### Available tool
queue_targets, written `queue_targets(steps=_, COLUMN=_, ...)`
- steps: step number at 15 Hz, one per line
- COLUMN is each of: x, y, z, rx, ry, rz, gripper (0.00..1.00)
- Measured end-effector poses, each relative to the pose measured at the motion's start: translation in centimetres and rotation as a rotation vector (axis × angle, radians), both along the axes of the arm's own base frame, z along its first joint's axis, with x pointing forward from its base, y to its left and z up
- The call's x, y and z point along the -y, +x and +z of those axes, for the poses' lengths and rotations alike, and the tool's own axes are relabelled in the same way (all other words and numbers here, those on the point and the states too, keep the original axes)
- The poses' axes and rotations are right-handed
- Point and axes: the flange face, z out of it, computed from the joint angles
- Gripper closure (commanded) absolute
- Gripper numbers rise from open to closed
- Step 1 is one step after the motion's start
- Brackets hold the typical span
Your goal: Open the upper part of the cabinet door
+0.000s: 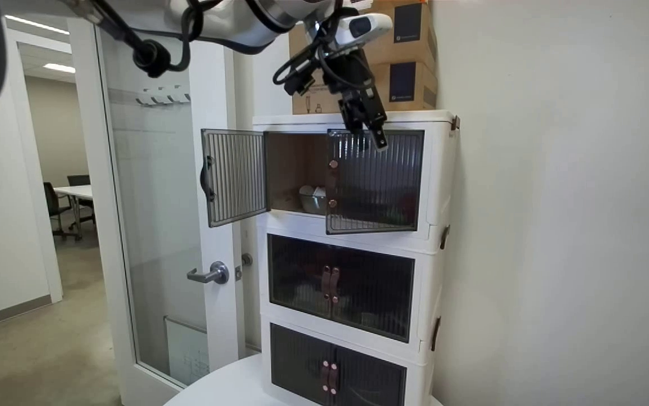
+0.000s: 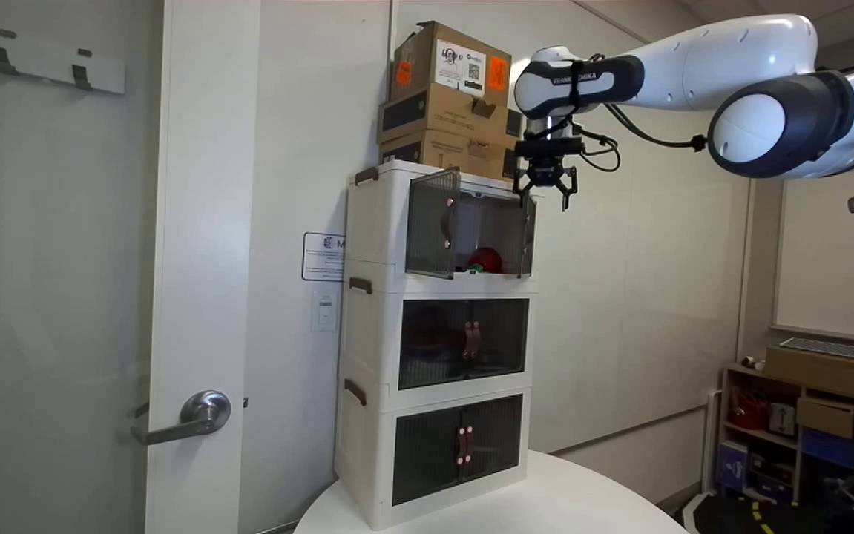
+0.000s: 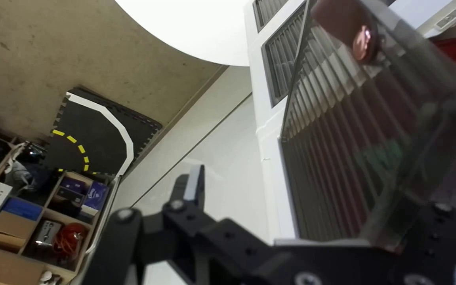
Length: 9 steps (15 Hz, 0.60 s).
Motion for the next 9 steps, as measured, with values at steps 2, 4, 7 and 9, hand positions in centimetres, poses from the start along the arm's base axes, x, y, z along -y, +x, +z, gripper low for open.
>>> queue_targets(steps=2, x=3.0, y=-0.5, z=-0.3, rx=-0.005, ry=0.000, rz=-0.039, gripper=0.00)
queue_targets(steps=4, x=6.9, y=-1.5, z=-0.4, rx=-0.008, ry=-0.001, rz=-0.088, gripper=0.00)
queue_targets(steps=7, x=11.1, y=-2.7, z=-0.2, rx=0.003, ry=0.049, rz=-0.084, gripper=0.00)
queue_targets(steps=9, x=12.1, y=-3.0, z=-0.2, rx=0.018, ry=0.089, rz=-0.060, gripper=0.00)
